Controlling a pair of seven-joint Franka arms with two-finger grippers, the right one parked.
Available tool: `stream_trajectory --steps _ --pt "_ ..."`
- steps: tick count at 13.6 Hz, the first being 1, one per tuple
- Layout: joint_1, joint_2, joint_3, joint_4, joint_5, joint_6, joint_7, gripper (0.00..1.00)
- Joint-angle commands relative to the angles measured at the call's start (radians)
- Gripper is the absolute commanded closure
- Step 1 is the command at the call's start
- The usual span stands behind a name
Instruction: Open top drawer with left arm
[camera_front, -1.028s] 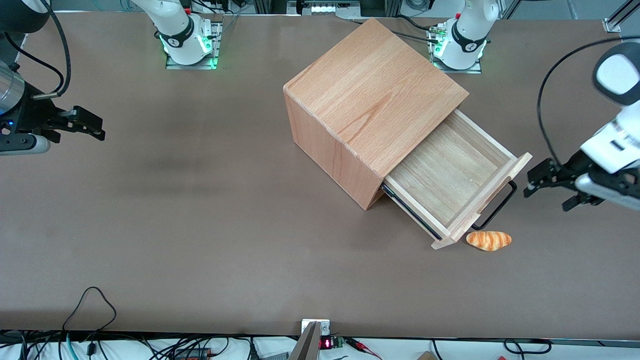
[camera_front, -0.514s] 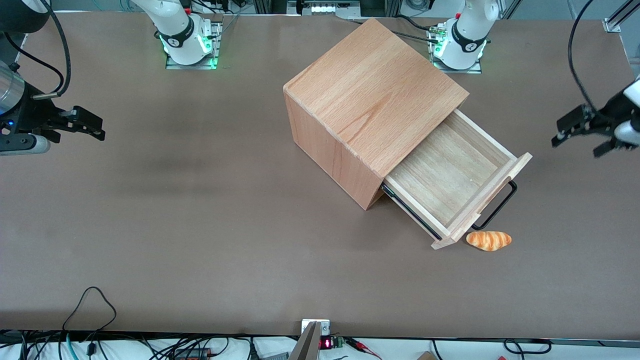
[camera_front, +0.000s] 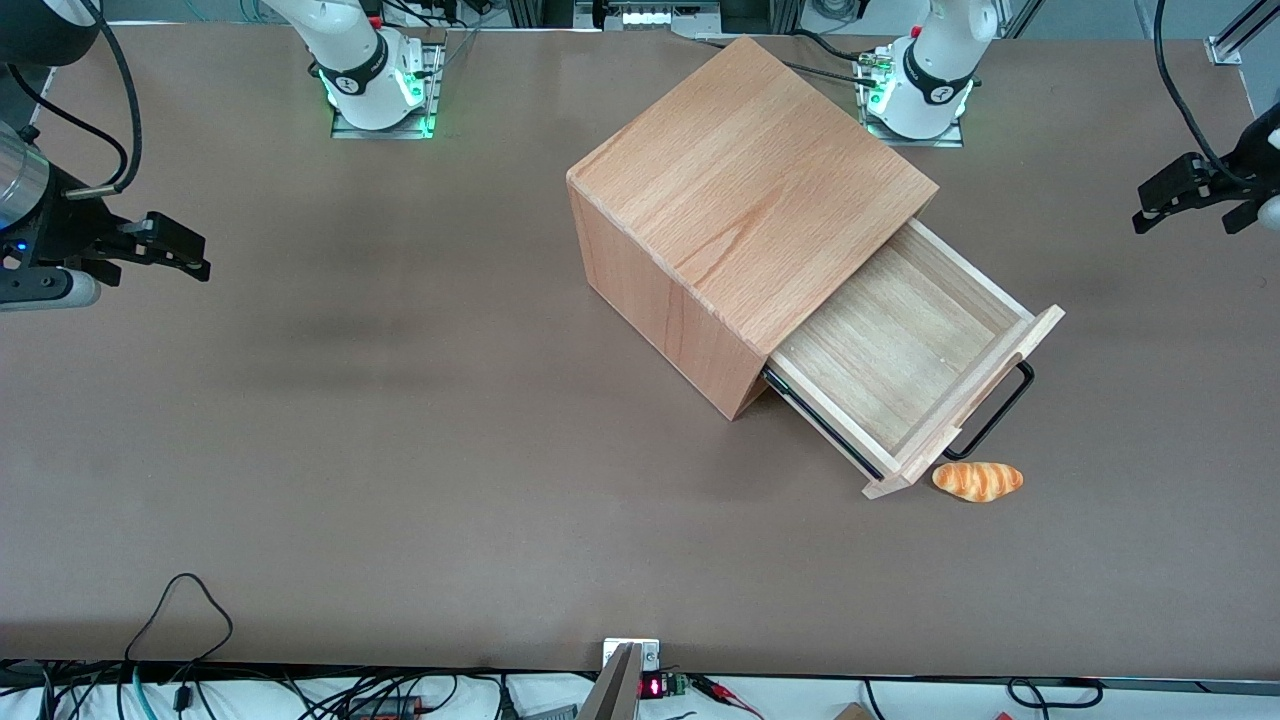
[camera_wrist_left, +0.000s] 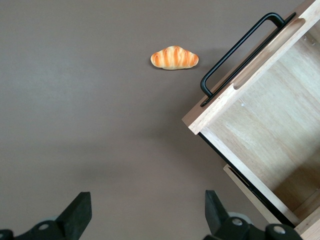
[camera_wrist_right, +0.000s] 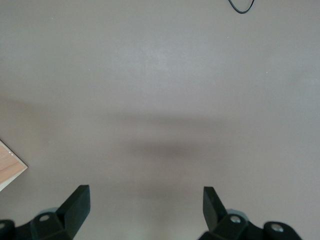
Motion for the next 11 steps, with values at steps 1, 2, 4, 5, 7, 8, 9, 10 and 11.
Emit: stream_trajectory --steps 1,2,4,5,7,8,9,10,11 --pt "0.011 0.009 -0.002 -0.003 0.025 -0.007 -0.012 0.00" --pt "0.011 0.007 -0.002 -0.003 0.018 -0.007 -0.010 0.00" --pt "0.011 0.009 -0.002 0.006 0.012 -0.006 -0.015 0.00" --pt "0.011 0.011 -0.002 0.011 0.009 -0.006 -0.016 0.00" --pt "0.011 0.009 -0.002 0.014 -0.012 -0.006 -0.018 0.00" --pt "0.011 0.009 -0.002 0.014 -0.014 -0.006 -0.018 0.00" --pt "0.011 0.009 -0.002 0.016 -0.020 -0.006 -0.018 0.00" --pt "0.011 0.009 -0.002 0.014 -0.020 -0.006 -0.019 0.00" --pt "0.011 0.011 -0.002 0.016 -0.020 -0.006 -0.018 0.00"
